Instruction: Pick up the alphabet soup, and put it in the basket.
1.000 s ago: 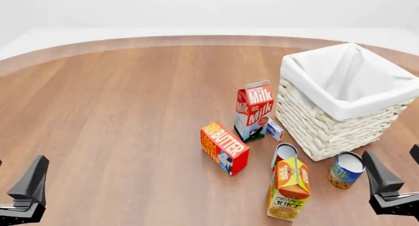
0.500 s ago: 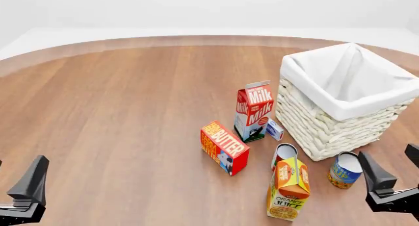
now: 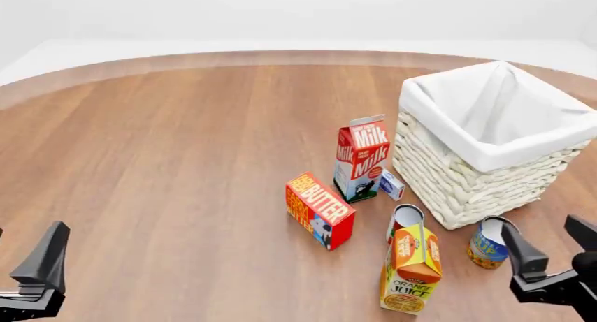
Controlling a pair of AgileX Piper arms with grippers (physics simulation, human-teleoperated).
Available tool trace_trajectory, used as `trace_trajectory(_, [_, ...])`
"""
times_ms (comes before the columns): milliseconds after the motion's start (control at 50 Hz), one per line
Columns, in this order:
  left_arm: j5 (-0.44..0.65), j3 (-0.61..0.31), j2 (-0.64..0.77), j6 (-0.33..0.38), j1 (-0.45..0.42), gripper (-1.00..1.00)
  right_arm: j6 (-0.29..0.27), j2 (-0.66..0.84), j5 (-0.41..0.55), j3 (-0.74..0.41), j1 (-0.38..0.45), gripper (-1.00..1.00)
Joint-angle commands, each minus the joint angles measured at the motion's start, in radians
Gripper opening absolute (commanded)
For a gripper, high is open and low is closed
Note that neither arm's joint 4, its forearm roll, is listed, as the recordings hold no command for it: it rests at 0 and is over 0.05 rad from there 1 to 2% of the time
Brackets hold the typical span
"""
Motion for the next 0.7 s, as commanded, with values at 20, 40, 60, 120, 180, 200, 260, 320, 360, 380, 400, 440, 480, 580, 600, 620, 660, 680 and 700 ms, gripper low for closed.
trace_trajectory(20, [0.0, 0.0, 0.0, 0.0, 0.0, 1.0, 0.002, 0.043, -0.04, 0.032, -0.018, 1.0])
trace_trajectory(40, [0.0, 0.0, 0.0, 0.0, 0.0, 1.0, 0.002, 0.053, -0.05, 0.036, -0.021, 1.0])
trace_trajectory(60, [0.0, 0.0, 0.0, 0.0, 0.0, 1.0, 0.002, 0.053, -0.05, 0.036, -0.021, 1.0])
trace_trajectory(120, [0.0, 0.0, 0.0, 0.0, 0.0, 1.0, 0.005, 0.065, -0.068, 0.046, -0.027, 1.0])
trace_trajectory(180, [0.0, 0.0, 0.0, 0.0, 0.0, 1.0, 0.01, 0.087, -0.092, 0.057, -0.035, 1.0])
trace_trajectory(200, [0.0, 0.0, 0.0, 0.0, 0.0, 1.0, 0.014, 0.101, -0.108, 0.063, -0.037, 1.0])
trace_trajectory(260, [0.0, 0.0, 0.0, 0.0, 0.0, 1.0, 0.017, 0.121, -0.132, 0.076, -0.038, 1.0])
trace_trajectory(320, [0.0, 0.0, 0.0, 0.0, 0.0, 1.0, 0.026, 0.142, -0.157, 0.083, -0.046, 1.0])
trace_trajectory(360, [0.0, 0.0, 0.0, 0.0, 0.0, 1.0, 0.029, 0.162, -0.177, 0.09, -0.05, 1.0])
trace_trajectory(380, [0.0, 0.0, 0.0, 0.0, 0.0, 1.0, 0.029, 0.163, -0.178, 0.09, -0.05, 1.0])
trace_trajectory(400, [0.0, 0.0, 0.0, 0.0, 0.0, 1.0, 0.034, 0.179, -0.193, 0.093, -0.054, 1.0])
trace_trajectory(440, [0.0, 0.0, 0.0, 0.0, 0.0, 1.0, 0.037, 0.197, -0.208, 0.095, -0.061, 1.0])
trace_trajectory(480, [0.0, 0.0, 0.0, 0.0, 0.0, 1.0, 0.041, 0.206, -0.215, 0.096, -0.063, 1.0])
trace_trajectory(580, [0.0, 0.0, 0.0, 0.0, 0.0, 1.0, 0.045, 0.225, -0.23, 0.097, -0.068, 1.0])
trace_trajectory(600, [0.0, 0.0, 0.0, 0.0, 0.0, 1.0, 0.048, 0.238, -0.239, 0.097, -0.071, 1.0])
trace_trajectory(620, [0.0, 0.0, 0.0, 0.0, 0.0, 1.0, 0.049, 0.247, -0.245, 0.097, -0.073, 1.0])
trace_trajectory(660, [0.0, 0.0, 0.0, 0.0, 0.0, 1.0, 0.051, 0.265, -0.258, 0.097, -0.078, 1.0])
trace_trajectory(680, [0.0, 0.0, 0.0, 0.0, 0.0, 1.0, 0.052, 0.27, -0.262, 0.096, -0.079, 1.0])
trace_trajectory(700, [0.0, 0.0, 0.0, 0.0, 0.0, 1.0, 0.053, 0.278, -0.268, 0.096, -0.08, 1.0])
